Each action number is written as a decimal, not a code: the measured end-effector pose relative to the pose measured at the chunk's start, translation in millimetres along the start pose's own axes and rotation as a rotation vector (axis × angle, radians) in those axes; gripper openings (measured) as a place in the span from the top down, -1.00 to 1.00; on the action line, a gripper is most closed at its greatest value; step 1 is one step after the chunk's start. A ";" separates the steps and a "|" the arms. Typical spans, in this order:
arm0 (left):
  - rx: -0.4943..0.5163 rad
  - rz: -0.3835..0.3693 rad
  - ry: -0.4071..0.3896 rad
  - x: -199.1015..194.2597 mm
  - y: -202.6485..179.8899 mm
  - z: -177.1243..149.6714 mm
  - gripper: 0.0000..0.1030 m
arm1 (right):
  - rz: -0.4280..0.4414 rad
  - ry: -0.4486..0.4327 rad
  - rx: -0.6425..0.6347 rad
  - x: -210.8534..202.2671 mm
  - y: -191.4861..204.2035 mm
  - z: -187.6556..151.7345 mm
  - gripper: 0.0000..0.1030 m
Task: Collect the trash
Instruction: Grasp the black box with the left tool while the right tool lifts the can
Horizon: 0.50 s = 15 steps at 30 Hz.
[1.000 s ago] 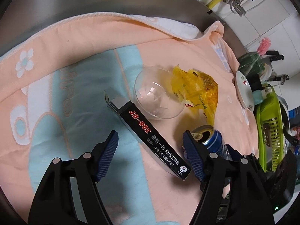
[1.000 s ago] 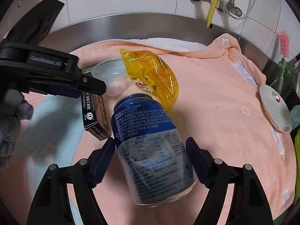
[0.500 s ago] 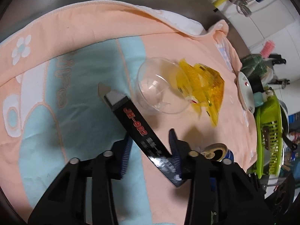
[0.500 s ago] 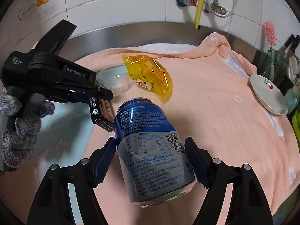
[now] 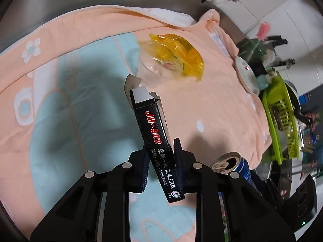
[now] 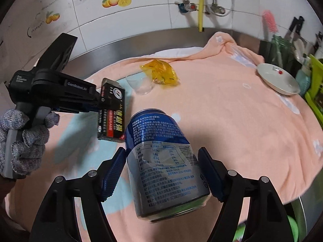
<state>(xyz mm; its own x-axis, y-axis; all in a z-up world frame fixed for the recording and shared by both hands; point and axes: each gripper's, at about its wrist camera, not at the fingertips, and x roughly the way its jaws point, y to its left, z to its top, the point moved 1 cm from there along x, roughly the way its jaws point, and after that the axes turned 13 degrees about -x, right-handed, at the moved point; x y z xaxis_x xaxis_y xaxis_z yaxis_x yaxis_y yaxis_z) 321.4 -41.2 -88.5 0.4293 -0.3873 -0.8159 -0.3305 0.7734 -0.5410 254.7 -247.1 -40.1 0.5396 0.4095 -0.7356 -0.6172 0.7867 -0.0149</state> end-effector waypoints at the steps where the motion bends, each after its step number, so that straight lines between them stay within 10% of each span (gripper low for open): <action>1: 0.004 -0.006 0.003 -1.3 -0.3 -2.6 0.58 | 0.006 -0.002 0.013 -4.2 1.0 -4.1 -0.37; 15: 0.089 -0.056 0.039 -15.7 -23.5 -41.7 0.58 | -0.040 0.006 0.101 -31.9 -5.9 -40.7 -0.33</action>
<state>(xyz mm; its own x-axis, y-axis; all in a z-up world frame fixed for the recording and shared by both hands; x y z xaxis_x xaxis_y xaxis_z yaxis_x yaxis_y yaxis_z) 287.4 -74.2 -71.5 0.4119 -0.4489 -0.7930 -0.2302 0.7907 -0.5673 217.8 -283.7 -44.1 0.5594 0.3741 -0.7397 -0.5342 0.8451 0.0234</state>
